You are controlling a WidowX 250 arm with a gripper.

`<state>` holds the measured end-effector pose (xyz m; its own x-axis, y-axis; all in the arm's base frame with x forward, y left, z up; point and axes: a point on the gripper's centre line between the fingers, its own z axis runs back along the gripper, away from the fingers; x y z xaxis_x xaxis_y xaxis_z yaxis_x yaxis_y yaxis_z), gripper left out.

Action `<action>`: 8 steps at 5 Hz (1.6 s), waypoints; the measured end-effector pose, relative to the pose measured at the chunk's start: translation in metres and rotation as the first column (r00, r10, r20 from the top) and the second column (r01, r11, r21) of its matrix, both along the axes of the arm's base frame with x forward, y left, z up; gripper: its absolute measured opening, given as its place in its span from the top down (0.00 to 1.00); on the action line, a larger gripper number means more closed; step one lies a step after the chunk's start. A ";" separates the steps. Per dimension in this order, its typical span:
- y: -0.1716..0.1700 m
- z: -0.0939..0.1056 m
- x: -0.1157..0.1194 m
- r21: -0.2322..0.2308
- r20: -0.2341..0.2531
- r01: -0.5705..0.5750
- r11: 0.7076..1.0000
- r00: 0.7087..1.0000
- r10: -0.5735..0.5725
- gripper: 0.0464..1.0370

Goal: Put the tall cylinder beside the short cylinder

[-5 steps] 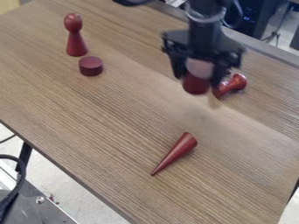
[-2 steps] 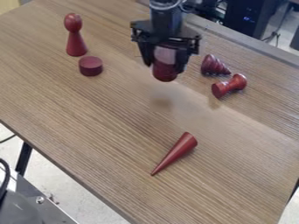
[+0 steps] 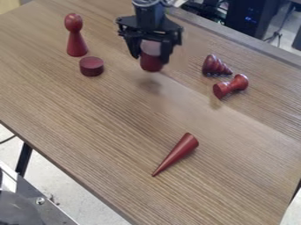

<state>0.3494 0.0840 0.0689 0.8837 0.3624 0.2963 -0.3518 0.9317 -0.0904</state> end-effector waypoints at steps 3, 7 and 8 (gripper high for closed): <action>0.031 0.005 -0.002 0.029 0.035 -0.153 0.988 0.988 0.152 0.25; 0.069 -0.022 -0.005 -0.009 -0.116 -0.316 0.949 0.943 0.313 0.25; 0.070 -0.022 -0.006 -0.021 -0.118 -0.338 0.941 0.935 0.333 0.20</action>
